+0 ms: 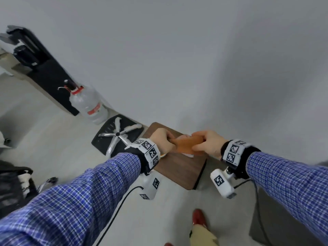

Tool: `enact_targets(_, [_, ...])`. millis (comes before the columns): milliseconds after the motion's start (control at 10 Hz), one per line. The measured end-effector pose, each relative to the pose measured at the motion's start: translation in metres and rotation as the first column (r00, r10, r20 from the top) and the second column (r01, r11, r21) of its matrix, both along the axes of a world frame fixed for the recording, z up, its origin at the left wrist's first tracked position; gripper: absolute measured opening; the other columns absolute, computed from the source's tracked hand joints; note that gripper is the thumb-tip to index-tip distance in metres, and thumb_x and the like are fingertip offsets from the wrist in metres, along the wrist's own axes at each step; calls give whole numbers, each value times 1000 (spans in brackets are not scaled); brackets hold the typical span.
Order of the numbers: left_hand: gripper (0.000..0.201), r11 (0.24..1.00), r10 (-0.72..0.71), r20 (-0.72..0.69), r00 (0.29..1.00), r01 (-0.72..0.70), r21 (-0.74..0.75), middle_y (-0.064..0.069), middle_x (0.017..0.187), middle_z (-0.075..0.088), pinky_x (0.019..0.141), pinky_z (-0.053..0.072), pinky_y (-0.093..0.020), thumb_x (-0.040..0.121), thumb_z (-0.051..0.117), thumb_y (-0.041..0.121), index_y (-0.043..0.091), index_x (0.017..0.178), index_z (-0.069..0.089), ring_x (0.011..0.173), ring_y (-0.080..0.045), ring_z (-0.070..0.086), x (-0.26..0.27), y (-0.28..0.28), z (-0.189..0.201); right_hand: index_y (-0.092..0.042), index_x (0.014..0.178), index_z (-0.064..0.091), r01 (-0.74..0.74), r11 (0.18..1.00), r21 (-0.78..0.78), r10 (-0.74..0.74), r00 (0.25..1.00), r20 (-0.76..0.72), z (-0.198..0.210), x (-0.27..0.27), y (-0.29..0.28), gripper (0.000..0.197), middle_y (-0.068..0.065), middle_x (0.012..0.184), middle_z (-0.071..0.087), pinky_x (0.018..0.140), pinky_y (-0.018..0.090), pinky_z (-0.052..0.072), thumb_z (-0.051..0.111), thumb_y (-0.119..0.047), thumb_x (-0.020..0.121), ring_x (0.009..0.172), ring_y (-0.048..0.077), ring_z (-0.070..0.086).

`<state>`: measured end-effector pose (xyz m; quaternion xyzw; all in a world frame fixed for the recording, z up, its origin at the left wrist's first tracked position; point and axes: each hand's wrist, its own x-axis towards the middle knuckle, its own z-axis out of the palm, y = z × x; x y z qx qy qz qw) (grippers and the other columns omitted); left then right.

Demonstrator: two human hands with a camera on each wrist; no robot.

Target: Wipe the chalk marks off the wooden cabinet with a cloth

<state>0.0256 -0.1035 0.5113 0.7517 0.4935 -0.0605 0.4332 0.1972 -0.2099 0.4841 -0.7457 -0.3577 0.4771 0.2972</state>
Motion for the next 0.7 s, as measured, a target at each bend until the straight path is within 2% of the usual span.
enact_targets(100, [17, 998, -34, -91, 995, 30, -49, 1, 66, 65, 60, 52, -24, 77, 71, 17, 21, 62, 63, 67, -18, 64, 19, 15, -58, -13, 90, 73, -32, 994, -108, 36, 999, 38, -62, 19, 16, 14, 3, 79, 67, 74, 32, 51, 76, -21, 80, 78, 21, 63])
enact_targets(200, [24, 990, 0, -144, 990, -20, -137, -2, 69, 59, 57, 44, -22, 87, 65, 10, 20, 66, 56, 72, -22, 59, 30, 31, -114, -5, 91, 71, -15, 986, -164, 14, 1000, -4, -128, 34, 31, 33, 7, 79, 69, 72, 33, 46, 77, -35, 77, 81, 27, 66])
enact_targets(300, [18, 948, 156, -101, 983, -178, -264, -11, 78, 63, 76, 62, -40, 84, 66, 4, 13, 73, 56, 86, -37, 71, 35, 41, -168, -12, 89, 70, 57, 986, -159, -68, 996, -62, -183, 39, 40, 22, 9, 87, 74, 79, 39, 55, 79, -29, 78, 86, 27, 70])
enact_targets(400, [15, 912, 231, -93, 968, -249, -327, -12, 79, 63, 75, 63, -50, 86, 66, 3, 12, 80, 55, 79, -36, 73, 39, 44, -221, -20, 91, 67, 103, 982, -161, -120, 987, -104, -230, 42, 45, 16, 5, 92, 73, 82, 40, 58, 78, -19, 80, 90, 24, 70])
enact_targets(500, [15, 883, 277, -98, 956, -294, -366, -11, 76, 62, 73, 63, -53, 85, 68, 2, 9, 82, 55, 71, -33, 70, 42, 49, -268, -25, 88, 64, 125, 968, -216, -155, 979, -130, -280, 46, 48, 19, 5, 97, 72, 88, 43, 57, 78, -15, 79, 94, 23, 69])
enact_targets(600, [16, 855, 294, -131, 947, -322, -405, -11, 80, 63, 77, 62, -55, 85, 71, 5, 9, 89, 55, 73, -33, 70, 42, 54, -308, -25, 101, 63, 136, 951, -279, -177, 976, -128, -323, 43, 52, 29, 6, 109, 70, 89, 42, 56, 80, -20, 77, 99, 22, 67])
enact_targets(700, [50, 911, 263, -303, 916, -339, -235, -4, 103, 62, 86, 59, -44, 80, 76, 32, 12, 119, 52, 93, -27, 65, 38, 65, -341, -11, 135, 44, 75, 892, -446, -74, 997, 21, -347, 47, 60, 74, 9, 127, 58, 87, 35, 50, 79, -39, 76, 111, 29, 59])
